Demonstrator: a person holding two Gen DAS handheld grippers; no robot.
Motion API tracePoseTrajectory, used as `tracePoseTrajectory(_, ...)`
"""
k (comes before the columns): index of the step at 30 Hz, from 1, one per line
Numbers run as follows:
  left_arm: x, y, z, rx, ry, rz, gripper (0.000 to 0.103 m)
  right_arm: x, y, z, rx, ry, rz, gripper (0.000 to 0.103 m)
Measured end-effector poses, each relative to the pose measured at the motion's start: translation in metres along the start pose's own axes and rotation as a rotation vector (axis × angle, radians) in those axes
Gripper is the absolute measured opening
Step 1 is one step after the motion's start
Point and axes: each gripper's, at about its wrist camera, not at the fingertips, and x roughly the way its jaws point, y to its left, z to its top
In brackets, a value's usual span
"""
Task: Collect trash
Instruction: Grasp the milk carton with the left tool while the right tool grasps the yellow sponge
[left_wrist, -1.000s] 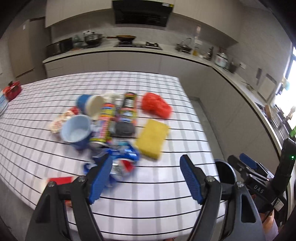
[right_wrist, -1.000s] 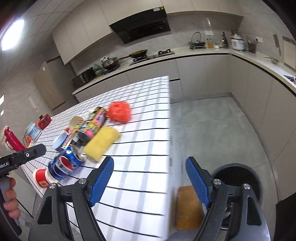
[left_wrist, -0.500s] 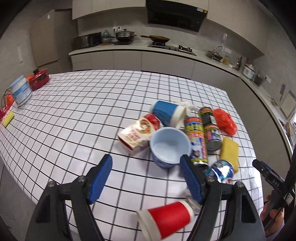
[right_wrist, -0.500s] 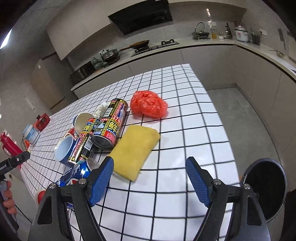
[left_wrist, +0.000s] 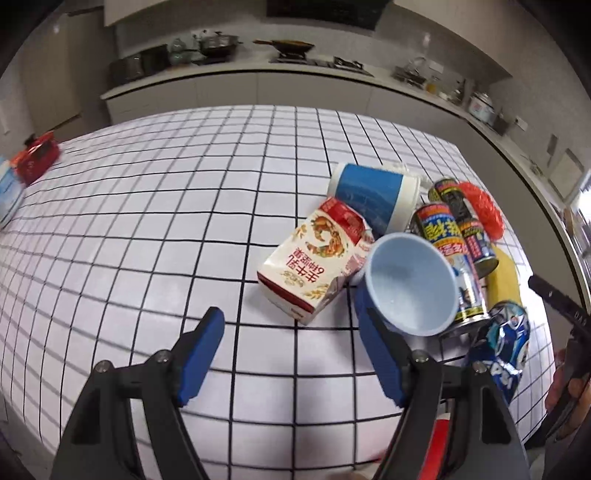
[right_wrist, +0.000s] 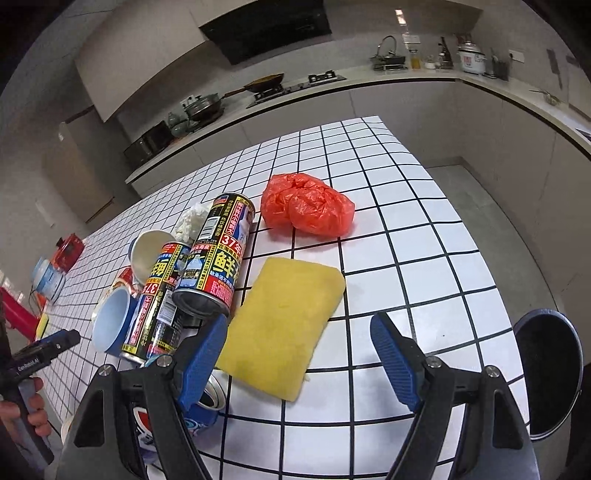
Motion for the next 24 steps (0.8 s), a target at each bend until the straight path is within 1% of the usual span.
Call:
tracePoseTrajectory(3, 0.015, 0.004, 0.008, 0.087, 0.019, -0.033, 0.077, 0.002, 0.006, -0.002, 0.027, -0.004, -0.038, 0.081)
tracePoseTrajectory(7, 0.031, 0.004, 0.016, 0.173, 0.038, -0.064, 0.077, 0.006, 0.012, -0.003, 0.067, -0.015, -0.083, 0.081)
tracePoseTrajectory(10, 0.042, 0.005, 0.020, 0.204, 0.057, -0.101, 0.077, 0.008, 0.017, -0.004, 0.086, -0.018, -0.104, 0.081)
tracePoseTrajectory(16, 0.056, 0.000, 0.025, 0.251, 0.060, -0.144, 0.076, 0.010, 0.024, -0.004, 0.099, -0.022, -0.139, 0.081)
tracePoseTrajectory(17, 0.057, -0.001, 0.025, 0.260, 0.055, -0.147, 0.073, 0.011, 0.025, -0.003, 0.104, -0.020, -0.144, 0.081)
tracePoseTrajectory(18, 0.059, -0.002, 0.025, 0.267, 0.053, -0.153, 0.065, 0.012, 0.025, -0.003, 0.107, -0.018, -0.146, 0.081)
tracePoseTrajectory(20, 0.062, -0.004, 0.027, 0.263, 0.044, -0.152, 0.063, 0.015, 0.025, -0.003, 0.110, -0.011, -0.150, 0.081)
tracePoseTrajectory(24, 0.056, 0.005, 0.024, 0.222, 0.030, -0.163, 0.056, 0.018, 0.026, -0.003, 0.111, -0.006, -0.157, 0.081)
